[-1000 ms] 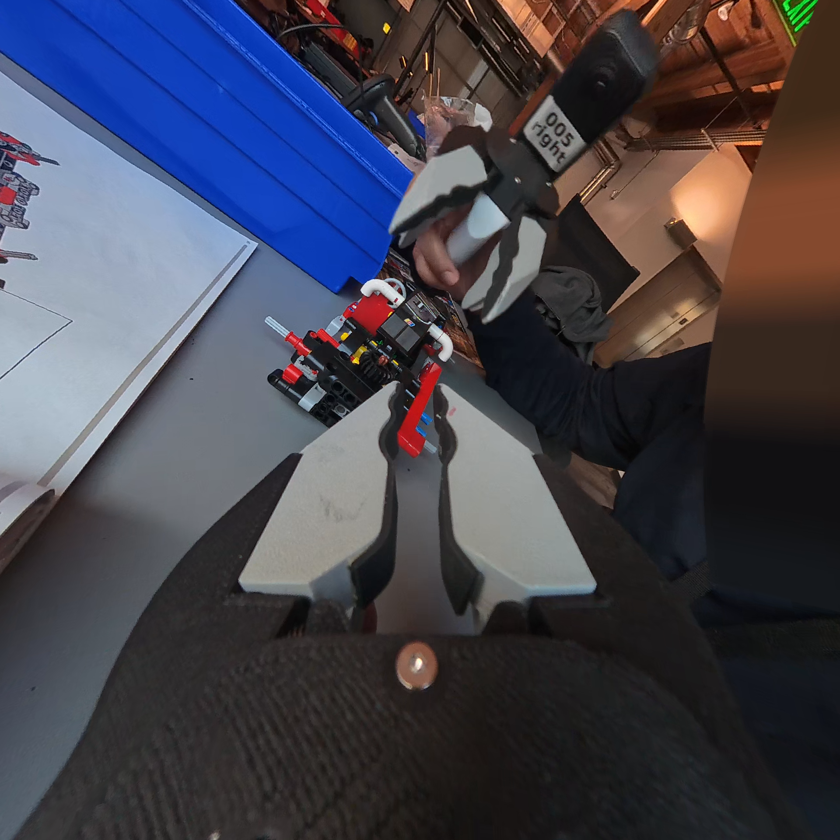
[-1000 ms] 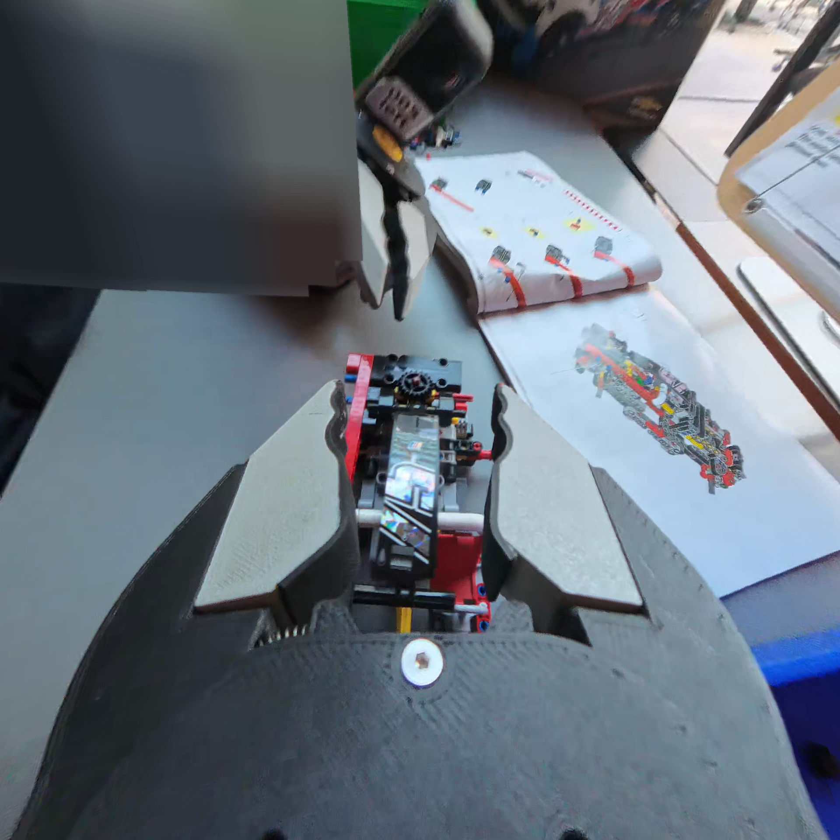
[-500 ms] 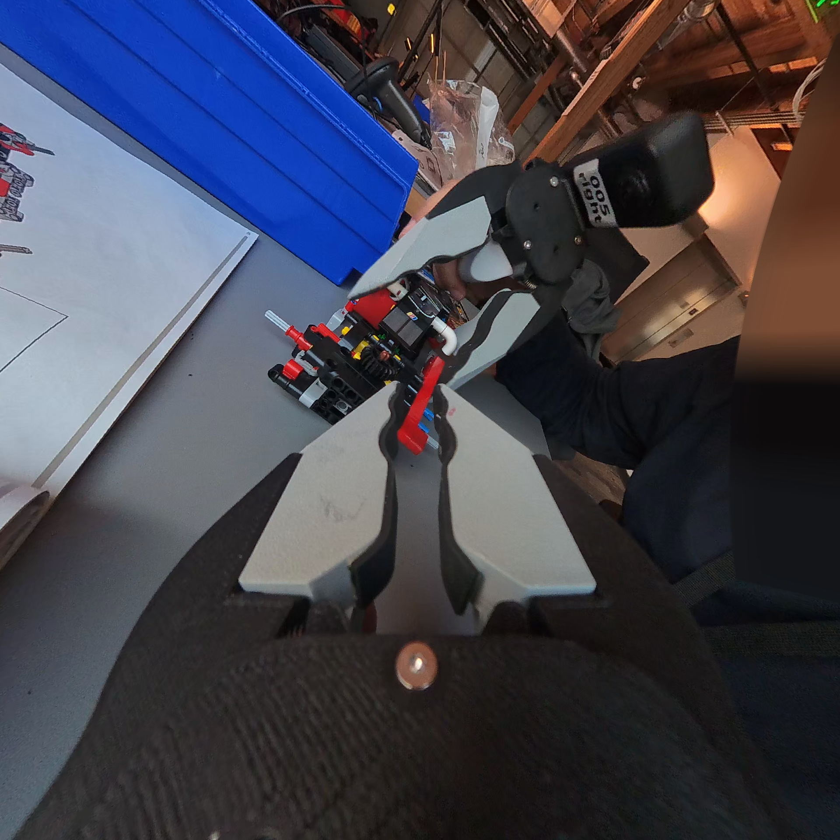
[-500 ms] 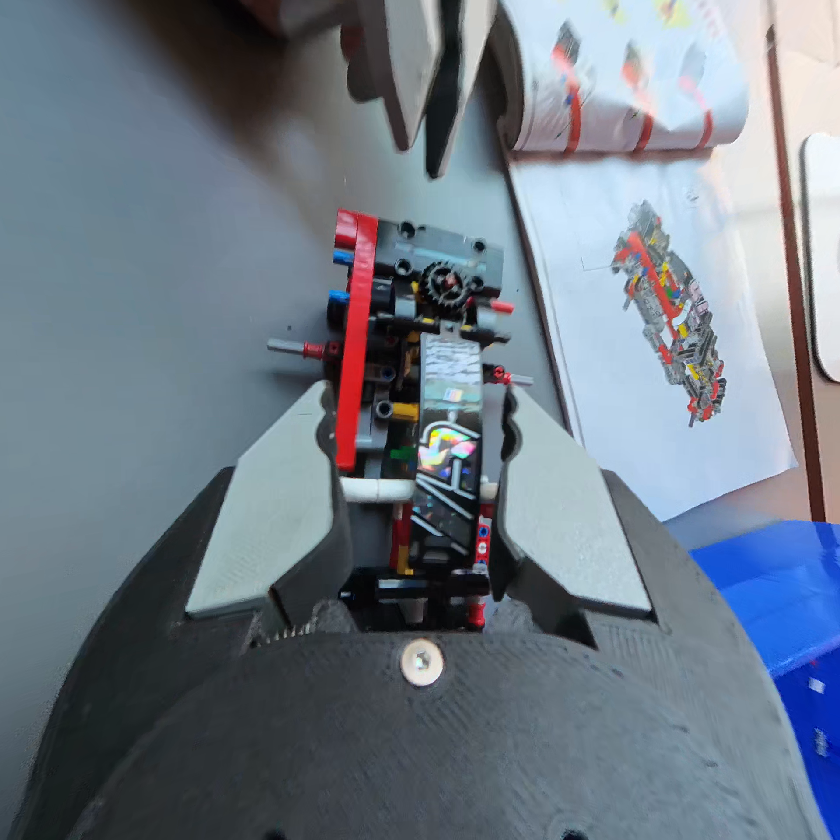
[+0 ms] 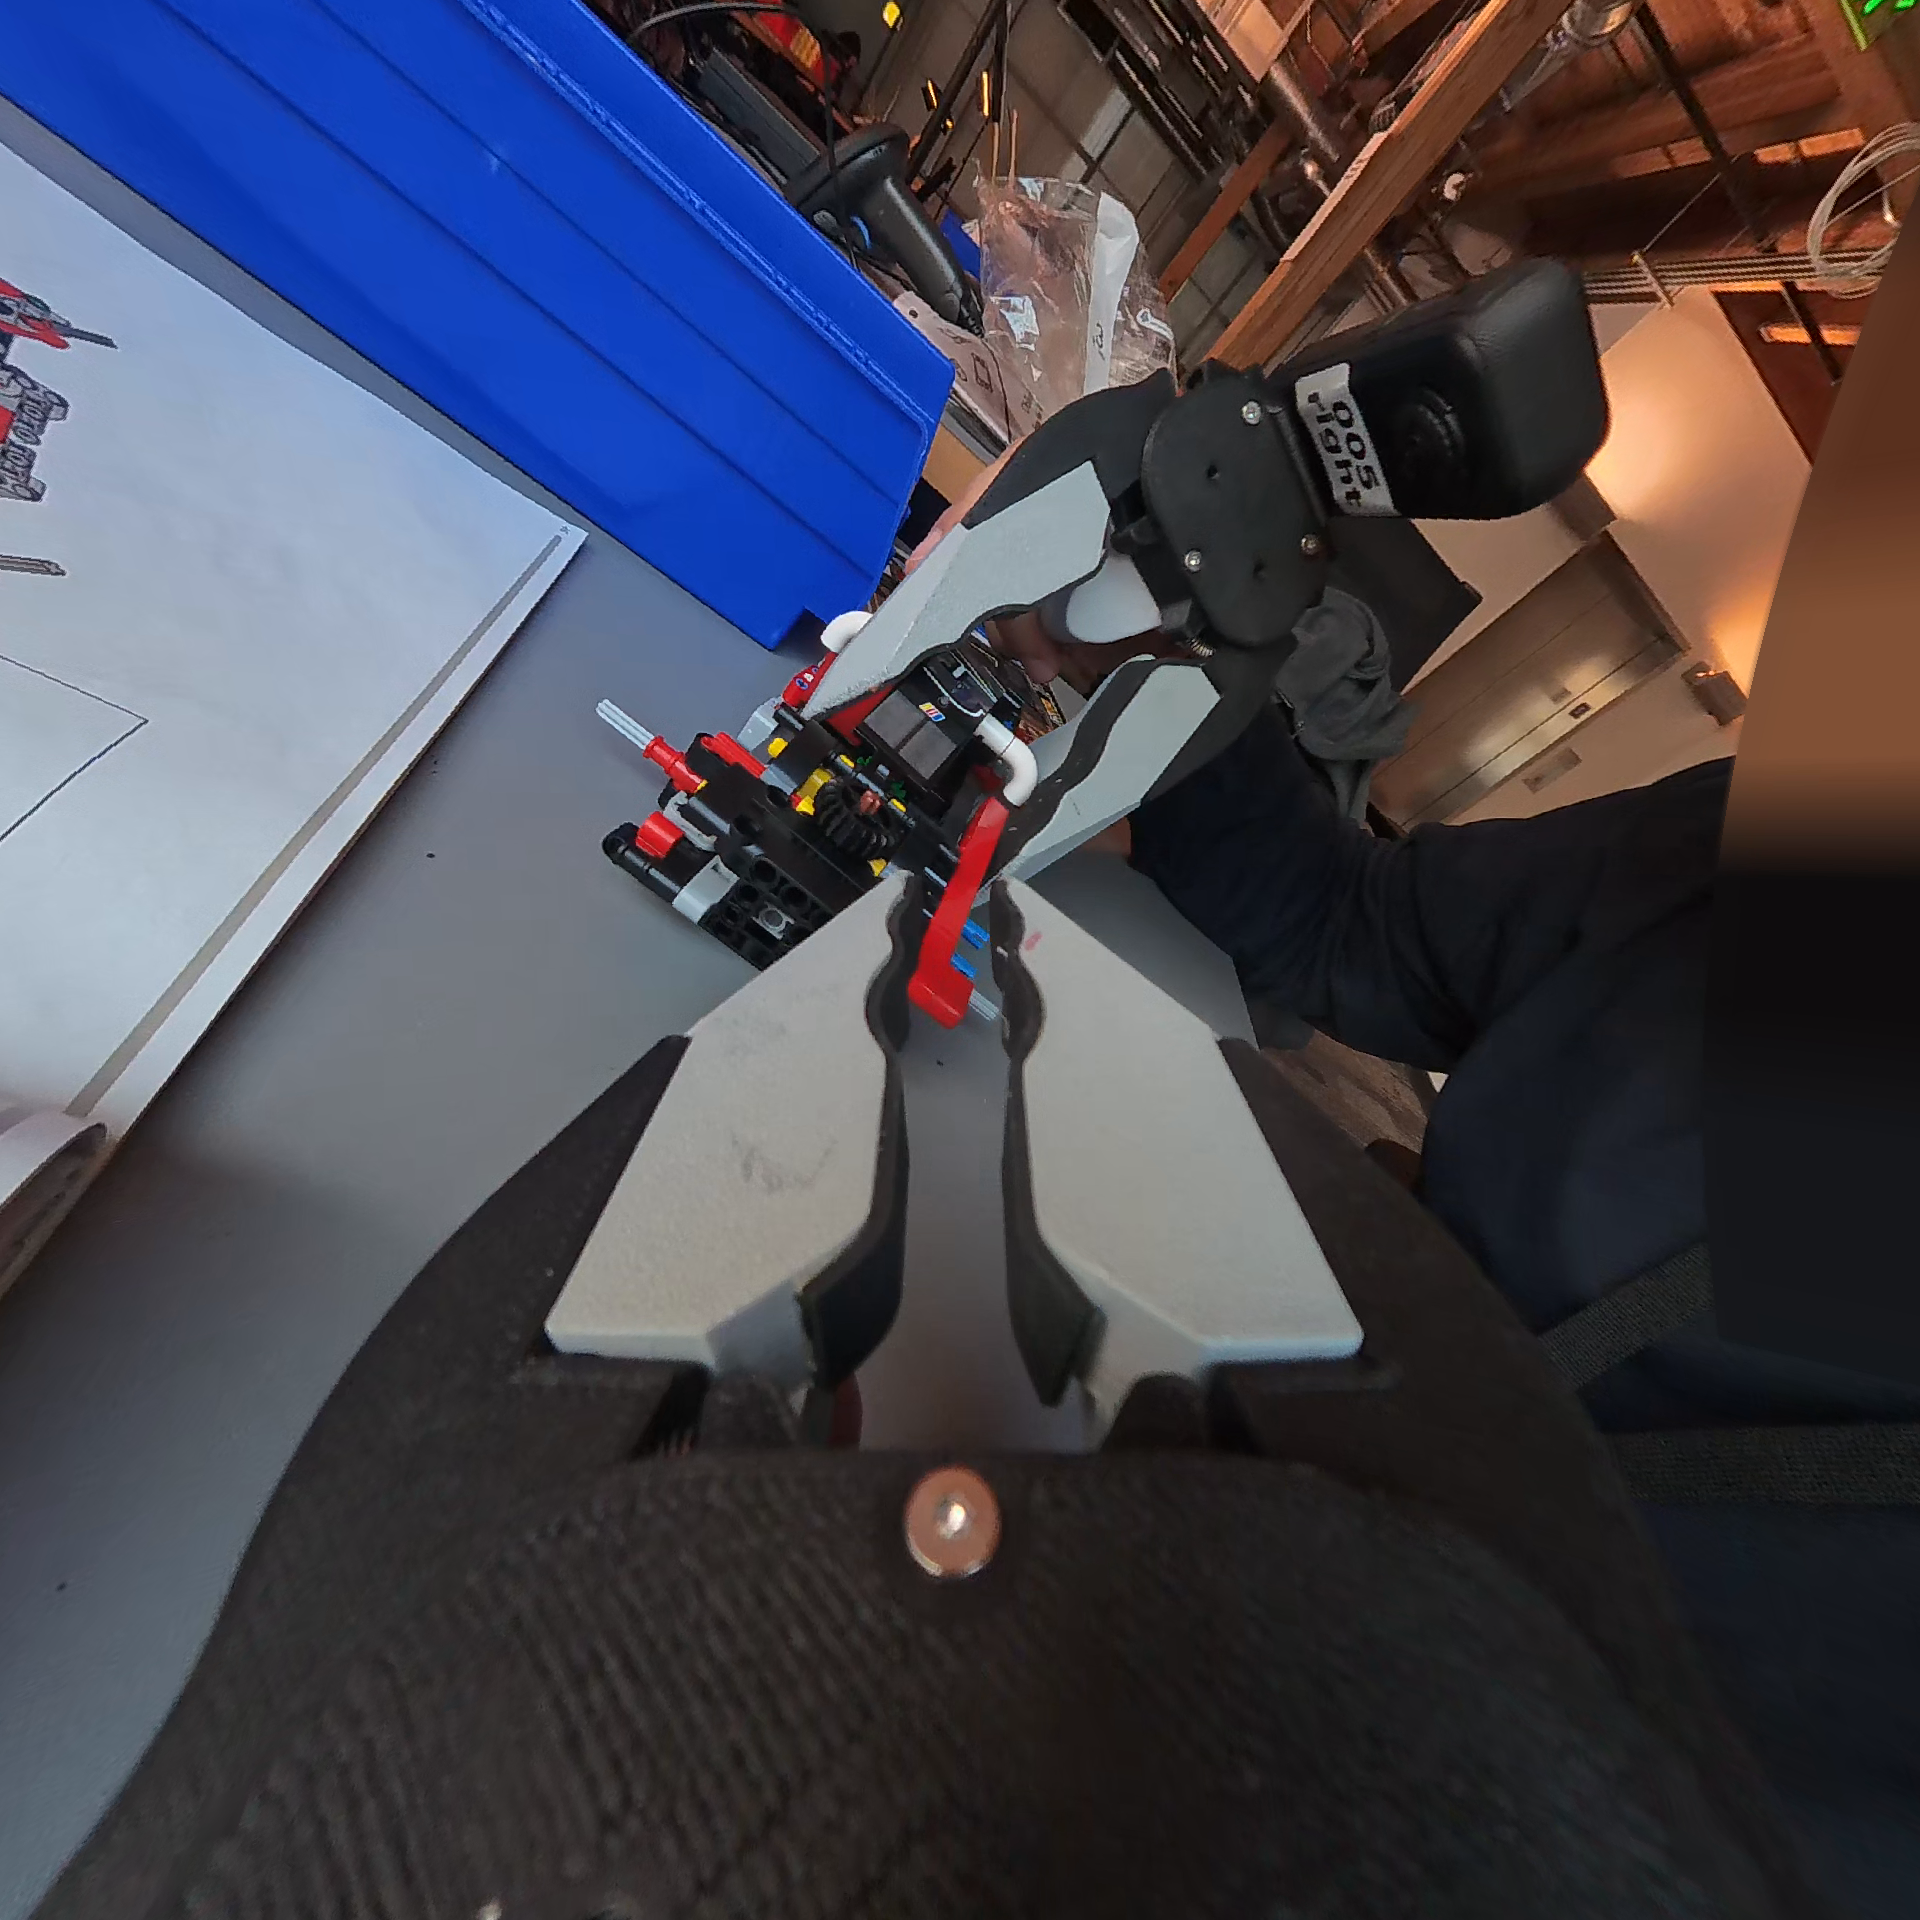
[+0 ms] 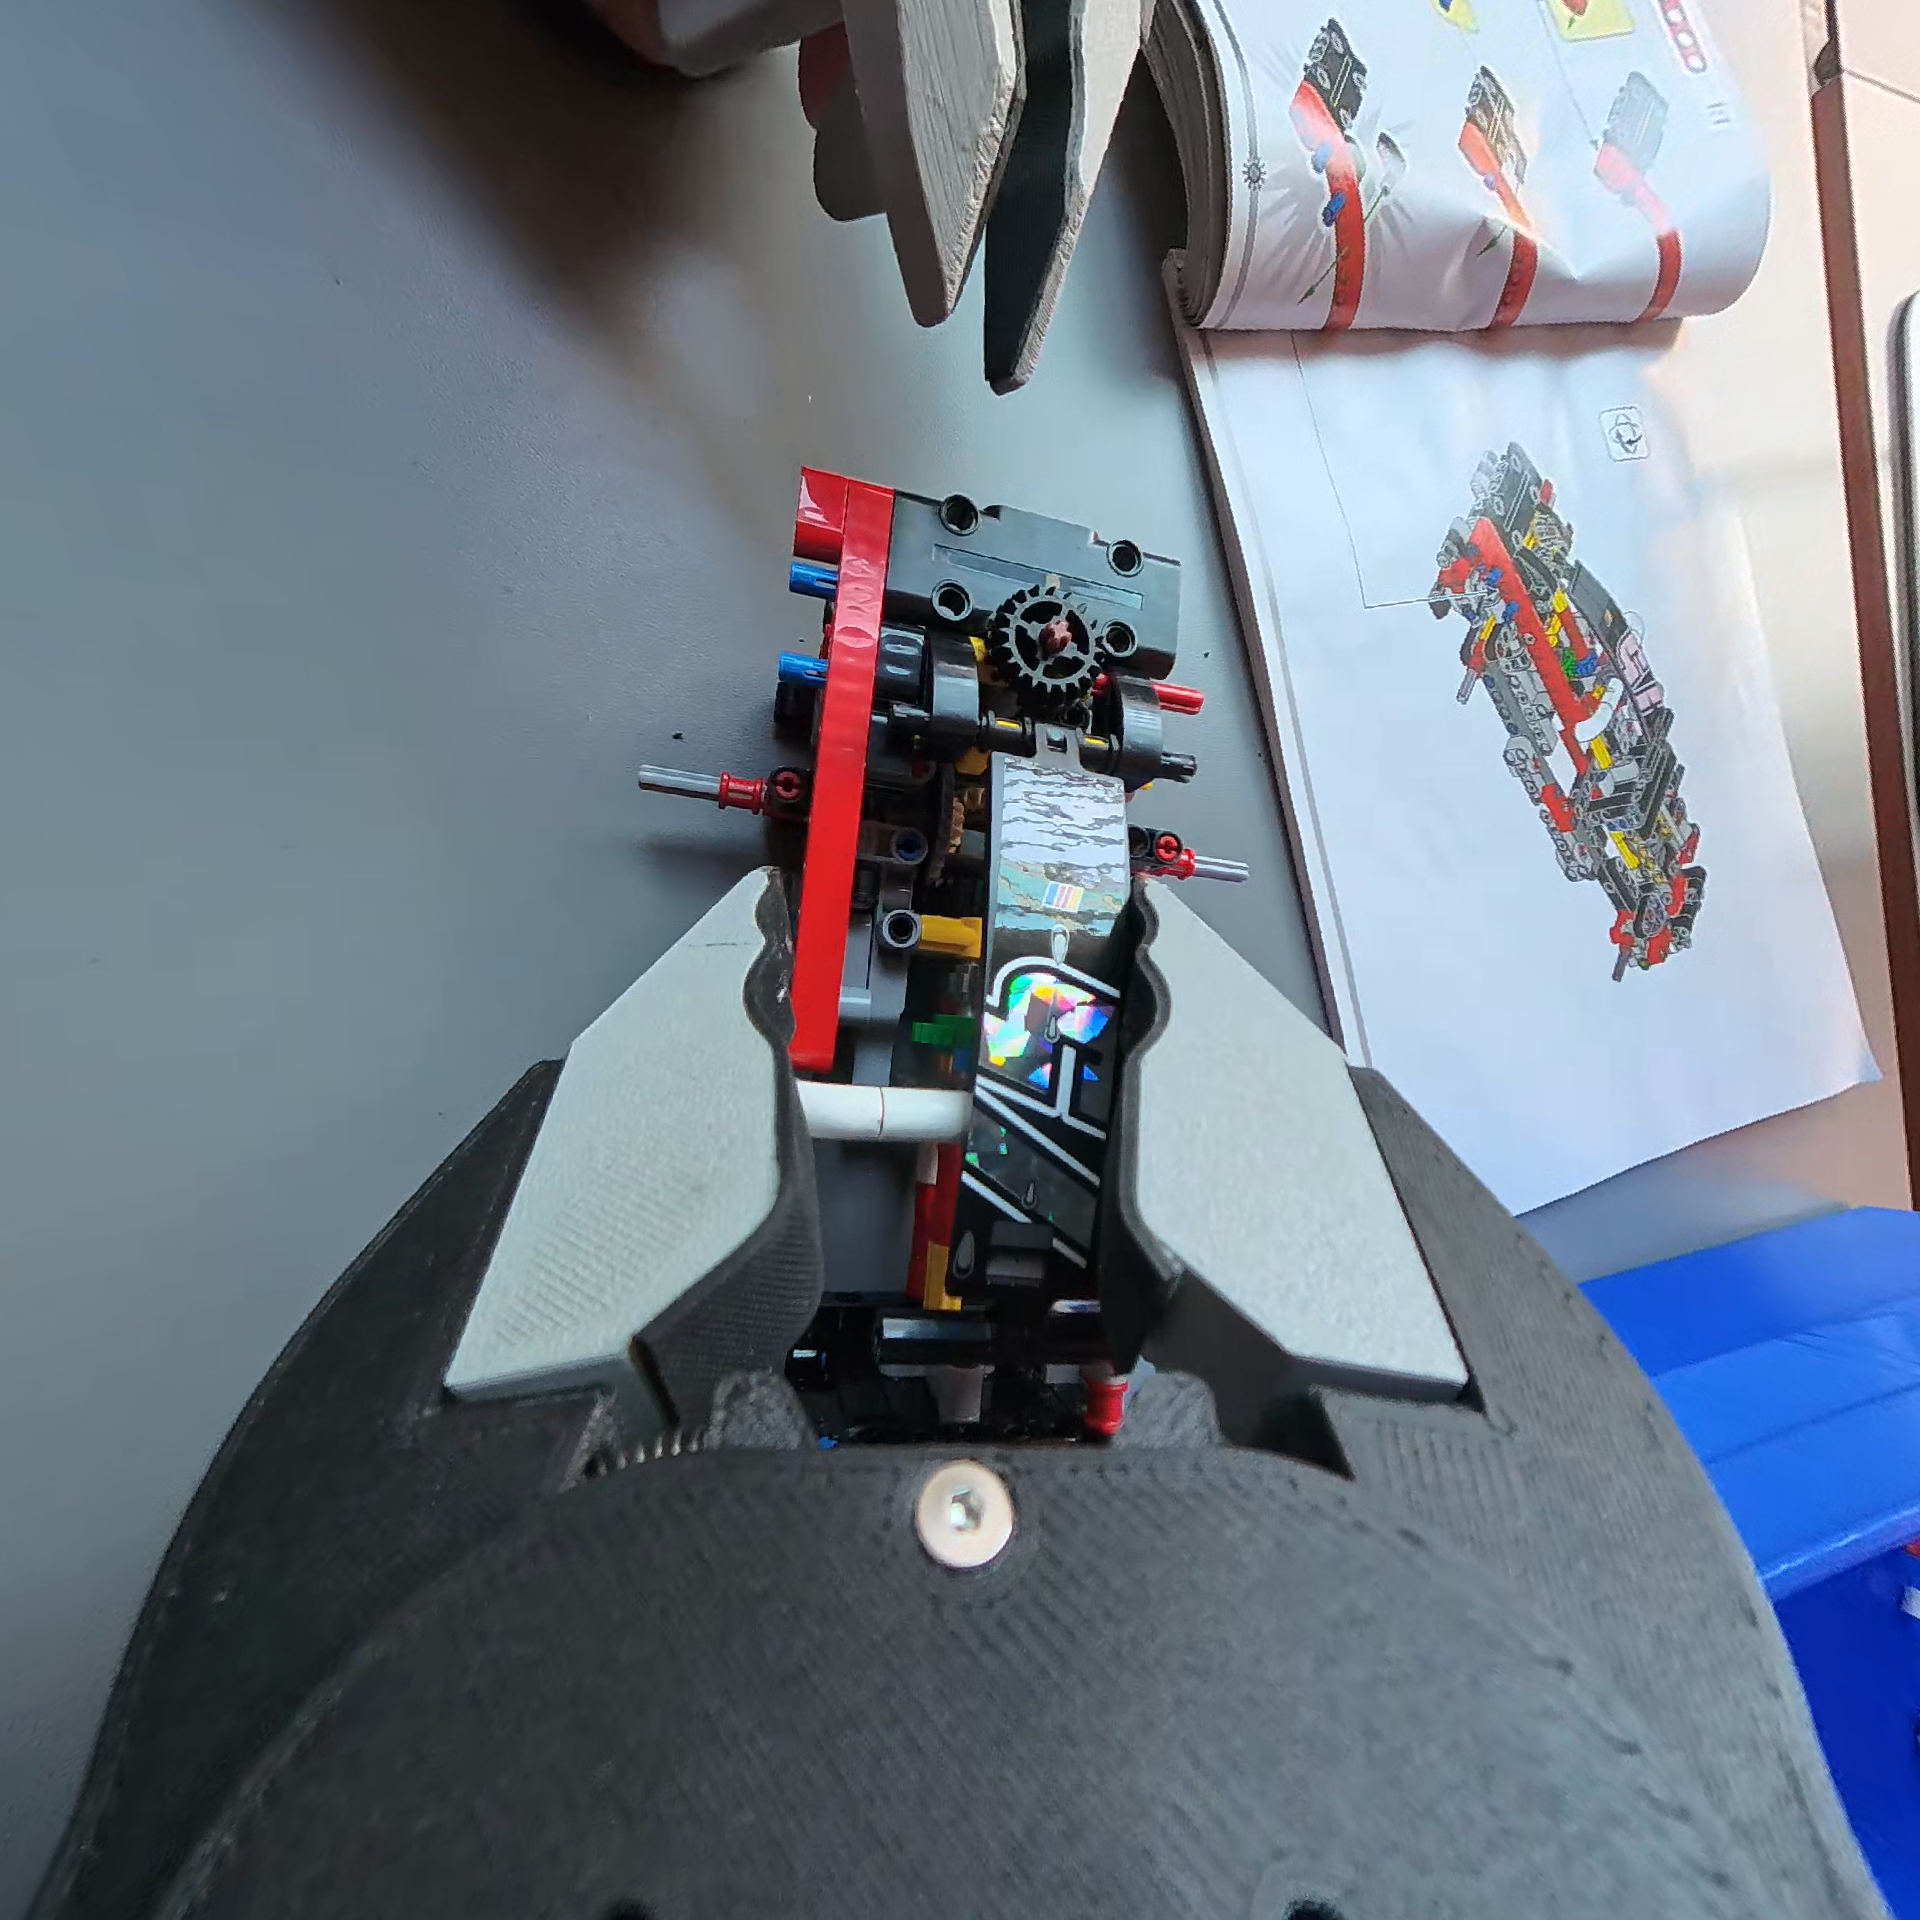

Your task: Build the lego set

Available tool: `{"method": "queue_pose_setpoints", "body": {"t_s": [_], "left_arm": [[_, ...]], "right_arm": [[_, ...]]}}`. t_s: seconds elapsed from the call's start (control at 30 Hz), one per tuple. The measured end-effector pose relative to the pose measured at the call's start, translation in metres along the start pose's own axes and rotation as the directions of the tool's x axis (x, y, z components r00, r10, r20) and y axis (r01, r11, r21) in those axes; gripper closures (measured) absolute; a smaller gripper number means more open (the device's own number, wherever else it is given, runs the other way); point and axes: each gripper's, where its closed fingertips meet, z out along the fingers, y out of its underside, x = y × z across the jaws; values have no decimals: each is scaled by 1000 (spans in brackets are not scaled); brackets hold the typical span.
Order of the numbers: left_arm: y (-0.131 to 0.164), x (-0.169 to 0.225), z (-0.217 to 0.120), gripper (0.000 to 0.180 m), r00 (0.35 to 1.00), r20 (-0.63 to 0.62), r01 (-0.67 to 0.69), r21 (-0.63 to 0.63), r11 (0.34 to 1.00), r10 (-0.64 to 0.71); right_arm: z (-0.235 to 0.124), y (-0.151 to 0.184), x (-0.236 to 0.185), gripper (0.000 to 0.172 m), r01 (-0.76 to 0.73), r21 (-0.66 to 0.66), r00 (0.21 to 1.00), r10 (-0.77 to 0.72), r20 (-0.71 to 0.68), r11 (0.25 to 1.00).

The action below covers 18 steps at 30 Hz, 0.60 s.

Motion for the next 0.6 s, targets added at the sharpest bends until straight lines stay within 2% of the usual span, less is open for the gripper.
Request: {"method": "queue_pose_setpoints", "body": {"t_s": [0.17,0.3,0.43,0.6], "left_arm": [[0,0,0,170,1000,0,-1,-3,1000,1],[1,0,1,170,1000,3,-6,-5,1000,6],[1,1,1,170,1000,9,-17,-11,1000,17],[3,1,3,171,999,21,-39,-24,999,39]], "right_arm": [[-1,2,2,110,17,2,1000,-17,-18,1000],[0,2,2,101,36,10,999,-35,-22,999],[-3,-5,3,93,30,59,999,-28,-21,998],[-18,-19,8,93,3,176,1000,1,-23,984]]}}
